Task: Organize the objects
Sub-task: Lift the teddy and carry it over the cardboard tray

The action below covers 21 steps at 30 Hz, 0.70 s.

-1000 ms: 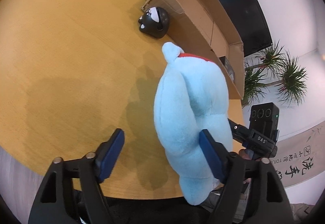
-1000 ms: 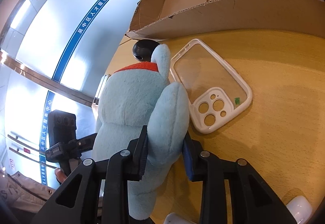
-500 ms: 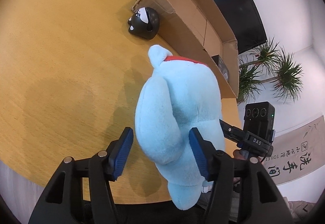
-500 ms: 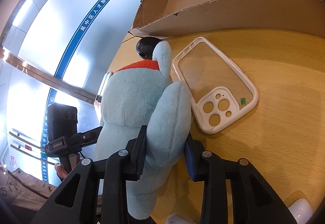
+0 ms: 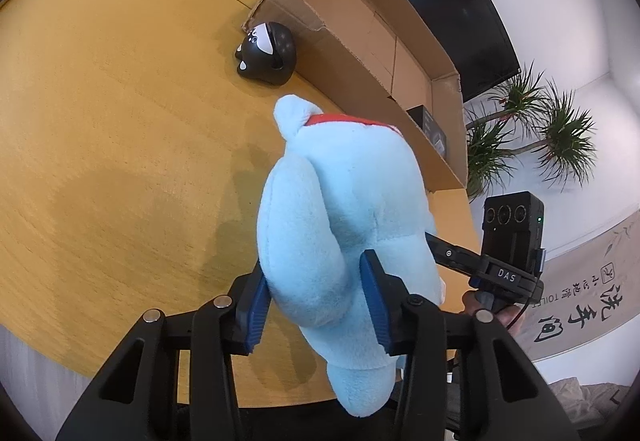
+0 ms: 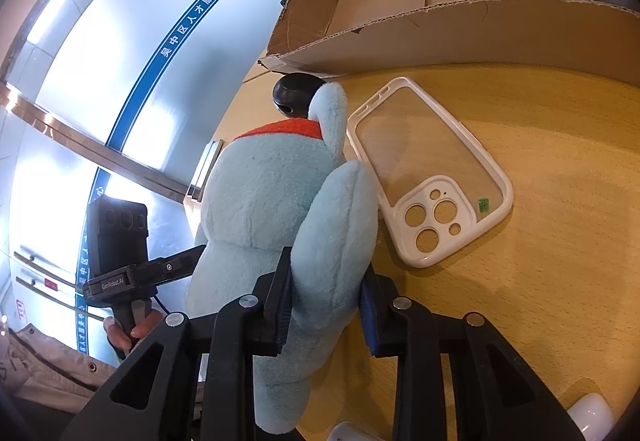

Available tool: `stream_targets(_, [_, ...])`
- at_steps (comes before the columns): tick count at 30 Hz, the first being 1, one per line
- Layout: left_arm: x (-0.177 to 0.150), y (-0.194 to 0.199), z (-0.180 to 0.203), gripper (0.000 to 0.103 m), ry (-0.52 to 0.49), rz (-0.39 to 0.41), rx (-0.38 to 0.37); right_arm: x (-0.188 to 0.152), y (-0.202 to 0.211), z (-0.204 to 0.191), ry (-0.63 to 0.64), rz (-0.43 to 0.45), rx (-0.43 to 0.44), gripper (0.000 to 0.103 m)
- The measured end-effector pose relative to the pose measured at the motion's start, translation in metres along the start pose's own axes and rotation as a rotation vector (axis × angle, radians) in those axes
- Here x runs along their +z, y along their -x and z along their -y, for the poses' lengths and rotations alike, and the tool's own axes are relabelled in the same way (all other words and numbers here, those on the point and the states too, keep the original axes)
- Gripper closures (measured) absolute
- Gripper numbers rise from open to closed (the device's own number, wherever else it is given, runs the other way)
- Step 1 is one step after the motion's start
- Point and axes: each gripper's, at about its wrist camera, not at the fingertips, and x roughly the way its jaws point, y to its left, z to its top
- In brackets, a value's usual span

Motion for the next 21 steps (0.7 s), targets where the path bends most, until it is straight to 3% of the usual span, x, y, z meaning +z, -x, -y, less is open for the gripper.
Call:
stream_targets(8, [0.002, 0.009, 0.012, 0.065, -0.036, 0.024, 0.013, -0.001, 0.010, -0.011, 0.010, 0.027, 0.004, 0.079])
stream_targets(21, [0.019, 0.033, 0.063, 0.065, -0.159, 0.094, -0.023, 0.001, 0.074, -0.052, 0.087, 0.158, -0.015, 0.079])
